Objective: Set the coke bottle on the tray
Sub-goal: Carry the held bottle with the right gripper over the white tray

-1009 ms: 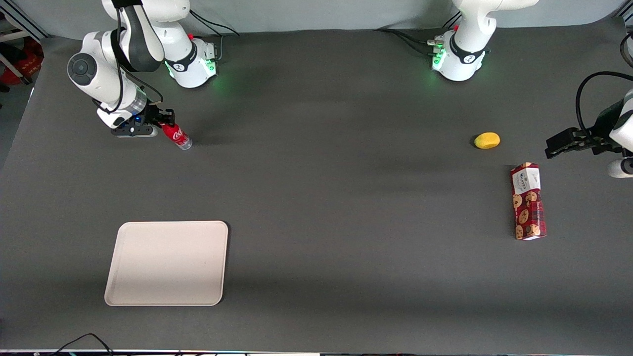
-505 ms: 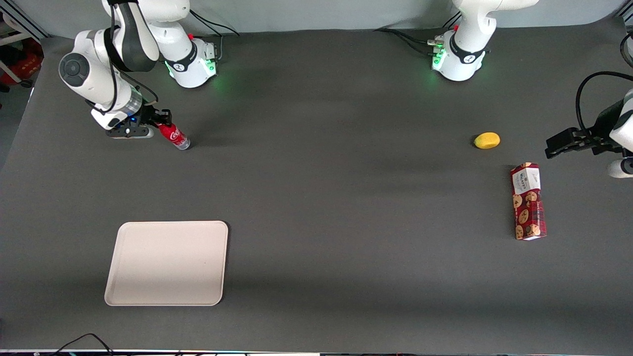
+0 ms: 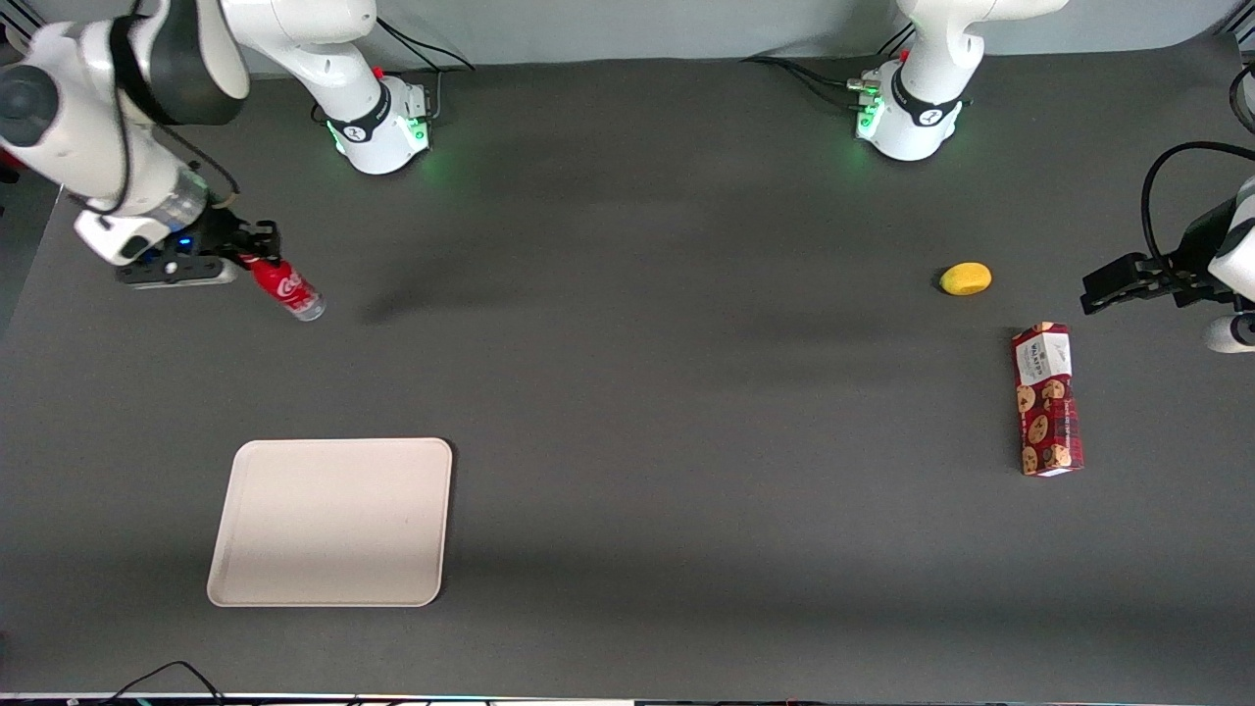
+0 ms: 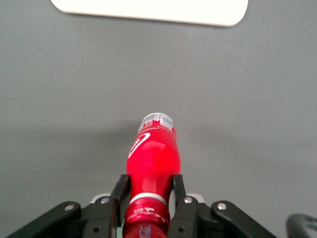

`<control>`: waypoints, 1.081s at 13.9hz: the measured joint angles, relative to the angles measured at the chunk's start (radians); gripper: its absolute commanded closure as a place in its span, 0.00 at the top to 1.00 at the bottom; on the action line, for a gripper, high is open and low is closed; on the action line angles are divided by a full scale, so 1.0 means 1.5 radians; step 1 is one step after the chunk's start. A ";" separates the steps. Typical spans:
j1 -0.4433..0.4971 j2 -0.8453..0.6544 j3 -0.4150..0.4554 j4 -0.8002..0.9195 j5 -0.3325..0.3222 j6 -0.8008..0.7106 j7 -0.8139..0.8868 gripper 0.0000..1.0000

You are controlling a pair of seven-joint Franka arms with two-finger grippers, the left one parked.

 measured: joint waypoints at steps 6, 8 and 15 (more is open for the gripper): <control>0.000 0.206 -0.039 0.344 -0.001 -0.107 -0.131 0.00; -0.001 0.275 -0.046 0.434 -0.001 -0.116 -0.183 0.00; -0.002 0.529 -0.074 0.639 0.000 -0.074 -0.302 0.00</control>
